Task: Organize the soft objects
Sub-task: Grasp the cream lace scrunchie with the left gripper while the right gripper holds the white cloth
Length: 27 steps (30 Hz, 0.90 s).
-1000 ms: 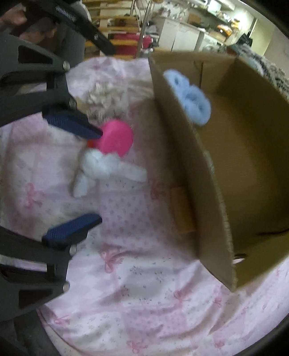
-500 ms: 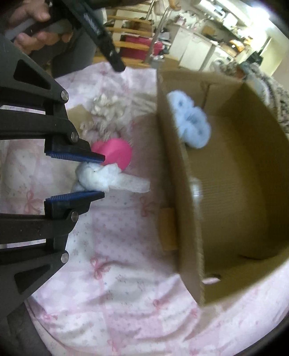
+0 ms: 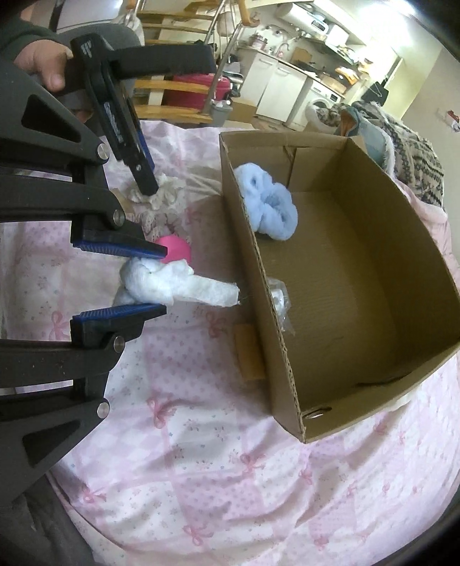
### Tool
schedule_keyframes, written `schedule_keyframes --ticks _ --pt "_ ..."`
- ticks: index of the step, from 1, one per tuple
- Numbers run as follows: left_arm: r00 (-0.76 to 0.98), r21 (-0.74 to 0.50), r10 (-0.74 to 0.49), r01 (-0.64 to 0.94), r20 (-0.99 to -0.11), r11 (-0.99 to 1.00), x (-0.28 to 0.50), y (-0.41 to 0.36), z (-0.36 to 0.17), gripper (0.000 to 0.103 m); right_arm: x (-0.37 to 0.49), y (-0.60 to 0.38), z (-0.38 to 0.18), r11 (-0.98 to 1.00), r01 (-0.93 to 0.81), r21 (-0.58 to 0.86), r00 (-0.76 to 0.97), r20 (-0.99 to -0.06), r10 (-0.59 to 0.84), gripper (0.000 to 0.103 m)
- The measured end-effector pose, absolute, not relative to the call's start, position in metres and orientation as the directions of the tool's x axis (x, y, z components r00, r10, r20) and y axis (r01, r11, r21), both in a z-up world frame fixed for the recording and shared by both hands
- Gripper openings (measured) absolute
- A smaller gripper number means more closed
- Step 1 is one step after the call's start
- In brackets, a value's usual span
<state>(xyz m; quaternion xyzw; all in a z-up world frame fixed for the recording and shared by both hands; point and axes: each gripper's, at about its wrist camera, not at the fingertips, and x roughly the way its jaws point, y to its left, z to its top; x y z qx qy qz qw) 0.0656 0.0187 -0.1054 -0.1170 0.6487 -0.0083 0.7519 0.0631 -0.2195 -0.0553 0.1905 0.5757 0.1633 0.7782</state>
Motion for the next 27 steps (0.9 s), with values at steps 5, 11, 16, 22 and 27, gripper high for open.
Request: schedule_keyframes --ticks 5,11,16,22,27 --pt "0.162 -0.178 -0.158 -0.119 -0.974 0.977 0.066 0.019 -0.105 0.011 0.066 -0.217 -0.06 0.875 -0.033 0.484 0.272 -0.838 0.473 0.027" --pt "0.224 -0.166 -0.145 -0.079 -0.964 0.983 0.059 0.013 -0.087 0.008 0.066 -0.214 -0.06 0.876 -0.043 0.481 0.273 -0.837 0.474 0.027" --pt "0.287 -0.127 -0.095 -0.093 -0.953 0.988 0.049 0.017 -0.073 0.008 0.063 -0.214 -0.059 0.882 -0.05 0.469 0.277 -0.842 0.464 0.027" --pt "0.36 -0.115 -0.048 -0.166 -0.932 0.979 0.038 0.034 -0.056 0.008 0.06 -0.212 -0.056 0.885 -0.057 0.462 0.288 -0.841 0.458 0.027" --pt "0.44 -0.12 -0.031 -0.176 -0.898 0.977 0.022 0.034 -0.038 0.008 0.055 -0.209 -0.047 0.878 -0.097 0.468 0.314 -0.823 0.473 0.027"
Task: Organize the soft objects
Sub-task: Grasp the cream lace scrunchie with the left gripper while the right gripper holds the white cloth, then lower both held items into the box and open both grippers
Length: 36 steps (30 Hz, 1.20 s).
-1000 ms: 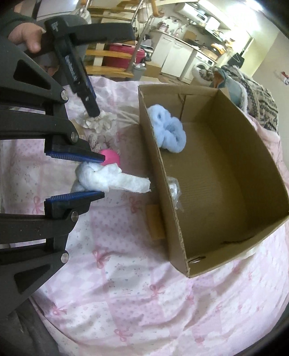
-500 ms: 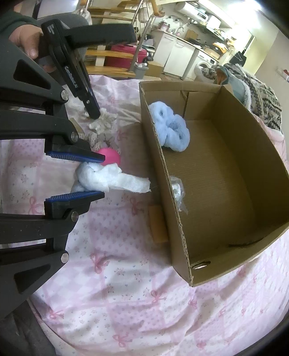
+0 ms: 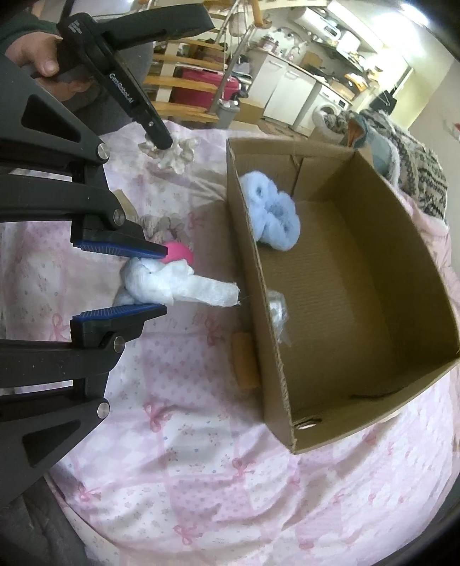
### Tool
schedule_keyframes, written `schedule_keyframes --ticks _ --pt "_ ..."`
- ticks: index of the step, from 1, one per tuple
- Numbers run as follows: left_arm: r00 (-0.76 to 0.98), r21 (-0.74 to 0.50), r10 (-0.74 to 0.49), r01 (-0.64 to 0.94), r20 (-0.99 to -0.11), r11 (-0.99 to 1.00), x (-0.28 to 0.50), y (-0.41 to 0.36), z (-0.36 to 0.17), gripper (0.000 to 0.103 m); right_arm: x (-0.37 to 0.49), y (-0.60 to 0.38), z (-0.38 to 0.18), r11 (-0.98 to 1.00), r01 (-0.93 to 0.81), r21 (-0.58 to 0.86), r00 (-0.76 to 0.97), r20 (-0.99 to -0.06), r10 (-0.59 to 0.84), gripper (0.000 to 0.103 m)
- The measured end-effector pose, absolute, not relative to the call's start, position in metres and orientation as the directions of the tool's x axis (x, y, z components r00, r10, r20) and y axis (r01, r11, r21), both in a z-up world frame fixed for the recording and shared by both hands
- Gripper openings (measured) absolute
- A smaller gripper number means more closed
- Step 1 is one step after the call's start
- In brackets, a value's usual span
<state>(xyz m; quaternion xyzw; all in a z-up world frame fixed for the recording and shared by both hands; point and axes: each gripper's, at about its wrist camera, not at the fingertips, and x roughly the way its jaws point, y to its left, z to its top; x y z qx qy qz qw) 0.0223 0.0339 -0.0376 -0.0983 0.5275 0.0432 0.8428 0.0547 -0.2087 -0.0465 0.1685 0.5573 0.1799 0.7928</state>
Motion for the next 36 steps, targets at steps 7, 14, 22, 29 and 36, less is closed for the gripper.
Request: schedule_keyframes --ticks 7,14,22,29,36 --pt "0.519 -0.141 -0.039 -0.158 -0.854 0.977 0.017 0.033 -0.005 0.008 0.048 -0.21 -0.02 0.857 -0.142 0.496 0.358 -0.781 0.512 0.027" --pt "0.581 -0.15 -0.072 -0.087 -0.811 0.985 0.034 0.018 0.038 0.008 0.051 -0.214 0.023 0.848 -0.211 0.486 0.419 -0.739 0.528 0.027" --pt "0.632 -0.133 -0.089 -0.023 -0.77 0.991 0.081 0.001 0.059 0.008 0.084 -0.228 0.05 0.862 -0.228 0.453 0.51 -0.698 0.502 0.027" --pt "0.637 -0.108 -0.112 0.046 -0.763 0.993 0.117 -0.022 0.043 0.008 0.121 -0.241 0.037 0.871 -0.19 0.454 0.522 -0.705 0.481 0.027" --pt "0.588 -0.144 -0.17 0.091 -0.791 0.985 0.144 -0.021 -0.01 0.008 0.138 -0.251 0.003 0.887 -0.123 0.445 0.498 -0.746 0.443 0.027"
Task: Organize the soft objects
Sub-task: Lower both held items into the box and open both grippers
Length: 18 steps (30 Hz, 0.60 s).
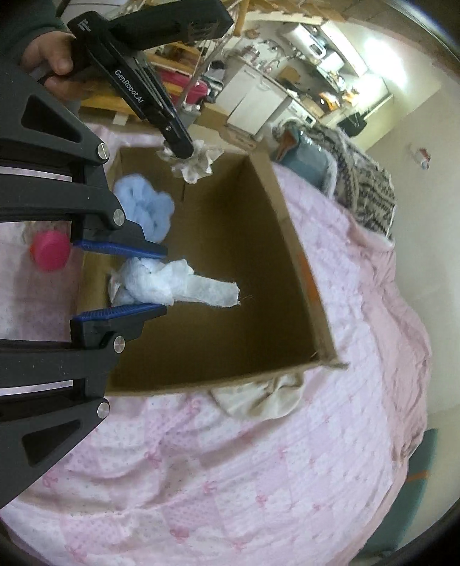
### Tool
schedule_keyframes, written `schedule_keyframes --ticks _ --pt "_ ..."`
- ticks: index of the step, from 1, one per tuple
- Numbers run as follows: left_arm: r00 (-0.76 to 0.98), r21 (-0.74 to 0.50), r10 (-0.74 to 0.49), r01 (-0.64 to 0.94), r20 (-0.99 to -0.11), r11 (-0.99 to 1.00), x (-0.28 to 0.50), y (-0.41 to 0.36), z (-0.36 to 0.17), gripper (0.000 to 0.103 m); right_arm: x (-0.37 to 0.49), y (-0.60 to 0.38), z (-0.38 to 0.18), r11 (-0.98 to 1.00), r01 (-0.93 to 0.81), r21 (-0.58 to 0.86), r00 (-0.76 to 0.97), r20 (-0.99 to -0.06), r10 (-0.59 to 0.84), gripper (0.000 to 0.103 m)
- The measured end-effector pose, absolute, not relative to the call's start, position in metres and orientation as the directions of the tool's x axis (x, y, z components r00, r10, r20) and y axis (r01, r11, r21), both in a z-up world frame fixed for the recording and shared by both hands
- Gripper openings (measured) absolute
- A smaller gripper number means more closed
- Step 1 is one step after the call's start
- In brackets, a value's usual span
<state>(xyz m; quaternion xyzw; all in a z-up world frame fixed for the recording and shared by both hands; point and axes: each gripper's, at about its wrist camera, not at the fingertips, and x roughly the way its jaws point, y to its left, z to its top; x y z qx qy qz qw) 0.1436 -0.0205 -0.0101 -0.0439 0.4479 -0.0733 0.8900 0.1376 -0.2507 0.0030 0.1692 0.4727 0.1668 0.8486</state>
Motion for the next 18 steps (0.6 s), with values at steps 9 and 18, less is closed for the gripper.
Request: schedule_keyframes --ticks 9,18 --pt "0.583 -0.11 -0.156 0.113 -0.797 0.987 0.145 -0.033 -0.023 0.008 0.148 -0.249 -0.019 0.884 -0.106 0.455 0.452 -0.77 0.451 0.027" --pt "0.535 -0.106 -0.152 0.116 -0.831 0.988 0.145 -0.035 -0.039 0.009 0.15 -0.237 -0.031 0.904 -0.121 0.411 0.4 -0.813 0.423 0.027"
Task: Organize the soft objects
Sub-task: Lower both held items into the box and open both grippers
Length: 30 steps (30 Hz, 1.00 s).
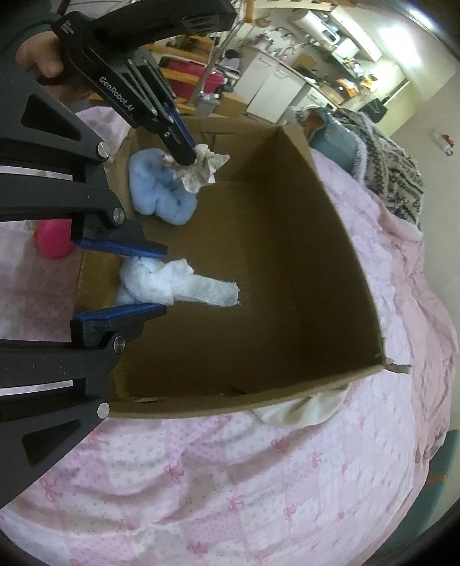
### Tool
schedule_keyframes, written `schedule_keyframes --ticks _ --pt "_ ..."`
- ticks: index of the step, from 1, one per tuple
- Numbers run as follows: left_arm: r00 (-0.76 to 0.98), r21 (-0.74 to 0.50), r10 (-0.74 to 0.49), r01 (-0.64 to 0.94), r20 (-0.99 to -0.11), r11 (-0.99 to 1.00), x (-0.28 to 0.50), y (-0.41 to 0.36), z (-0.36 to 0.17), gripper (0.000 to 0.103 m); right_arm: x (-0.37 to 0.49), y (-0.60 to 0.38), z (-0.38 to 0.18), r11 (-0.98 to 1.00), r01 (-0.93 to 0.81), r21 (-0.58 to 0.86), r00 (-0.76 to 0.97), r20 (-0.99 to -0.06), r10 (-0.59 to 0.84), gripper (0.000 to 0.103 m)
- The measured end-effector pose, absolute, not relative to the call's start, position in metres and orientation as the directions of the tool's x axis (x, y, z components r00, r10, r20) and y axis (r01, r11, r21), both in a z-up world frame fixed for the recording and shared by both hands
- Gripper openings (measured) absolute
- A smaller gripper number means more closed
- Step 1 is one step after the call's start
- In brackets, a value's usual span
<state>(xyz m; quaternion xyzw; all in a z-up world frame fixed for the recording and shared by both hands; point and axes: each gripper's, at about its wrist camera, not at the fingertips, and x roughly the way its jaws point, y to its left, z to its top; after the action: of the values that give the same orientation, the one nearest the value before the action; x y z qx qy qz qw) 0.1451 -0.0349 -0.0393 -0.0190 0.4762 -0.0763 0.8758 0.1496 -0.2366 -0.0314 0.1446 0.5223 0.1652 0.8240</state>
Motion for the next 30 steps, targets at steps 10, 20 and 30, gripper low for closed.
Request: schedule_keyframes --ticks 10,20,30 --pt "0.534 -0.099 -0.144 0.114 -0.833 0.989 0.142 -0.04 -0.04 0.013 0.152 -0.234 -0.036 0.905 -0.115 0.409 0.384 -0.822 0.42 0.027" --pt "0.54 -0.08 -0.134 0.122 -0.831 0.989 0.141 -0.044 -0.038 0.027 0.155 -0.228 -0.036 0.906 -0.127 0.405 0.375 -0.826 0.421 0.027" --pt "0.596 -0.044 -0.091 0.093 -0.798 0.995 0.139 -0.042 -0.025 0.062 0.156 -0.23 -0.034 0.895 -0.113 0.431 0.394 -0.808 0.438 0.056"
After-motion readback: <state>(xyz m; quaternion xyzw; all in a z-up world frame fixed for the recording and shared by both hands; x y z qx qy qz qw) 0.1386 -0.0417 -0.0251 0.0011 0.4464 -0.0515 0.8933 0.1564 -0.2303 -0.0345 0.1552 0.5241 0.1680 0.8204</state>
